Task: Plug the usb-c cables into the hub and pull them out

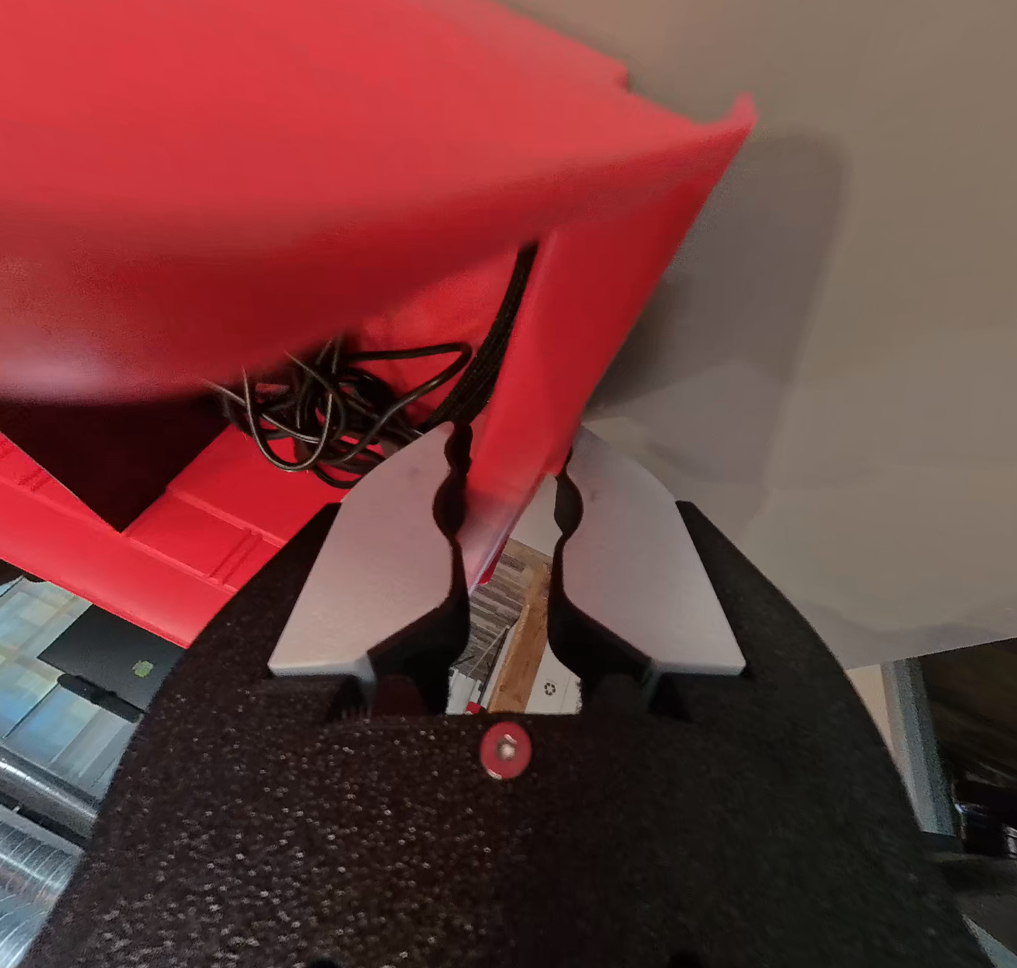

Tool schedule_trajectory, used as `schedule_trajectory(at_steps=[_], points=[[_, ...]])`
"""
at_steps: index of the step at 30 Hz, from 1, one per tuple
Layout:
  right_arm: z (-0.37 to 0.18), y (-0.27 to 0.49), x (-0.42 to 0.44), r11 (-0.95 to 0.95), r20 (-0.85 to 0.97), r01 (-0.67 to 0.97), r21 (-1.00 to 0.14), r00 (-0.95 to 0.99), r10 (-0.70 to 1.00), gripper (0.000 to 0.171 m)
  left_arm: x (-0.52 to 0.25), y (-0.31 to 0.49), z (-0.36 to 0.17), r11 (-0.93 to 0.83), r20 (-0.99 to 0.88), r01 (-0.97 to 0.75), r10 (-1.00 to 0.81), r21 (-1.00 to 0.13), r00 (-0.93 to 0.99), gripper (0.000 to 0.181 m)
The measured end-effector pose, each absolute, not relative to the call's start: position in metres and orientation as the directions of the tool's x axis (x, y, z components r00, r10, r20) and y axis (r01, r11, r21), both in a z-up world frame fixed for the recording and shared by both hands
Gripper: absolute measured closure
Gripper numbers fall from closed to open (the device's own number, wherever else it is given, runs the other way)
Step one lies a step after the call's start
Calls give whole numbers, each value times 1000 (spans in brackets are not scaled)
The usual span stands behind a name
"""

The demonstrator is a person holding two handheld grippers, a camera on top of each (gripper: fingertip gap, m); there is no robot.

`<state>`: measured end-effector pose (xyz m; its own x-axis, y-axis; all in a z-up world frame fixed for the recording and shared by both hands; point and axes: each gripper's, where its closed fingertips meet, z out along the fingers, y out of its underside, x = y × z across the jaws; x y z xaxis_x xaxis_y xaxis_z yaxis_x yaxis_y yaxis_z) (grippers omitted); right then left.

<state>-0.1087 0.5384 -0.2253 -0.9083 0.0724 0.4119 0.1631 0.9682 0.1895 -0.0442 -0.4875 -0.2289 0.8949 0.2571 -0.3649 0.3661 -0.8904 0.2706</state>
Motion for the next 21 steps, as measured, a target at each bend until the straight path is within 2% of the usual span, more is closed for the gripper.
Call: schedule_trajectory(at_steps=[8, 21], points=[[-225, 509, -100, 992, 442, 52, 114, -897, -4, 143, -46, -485, -229, -916, -377, 303, 192, 262, 906, 152], [-225, 506, -126, 984, 449, 108, 140, -893, 34, 142, -48, -480, -230, -932, -405, 283, 174, 227, 898, 152]])
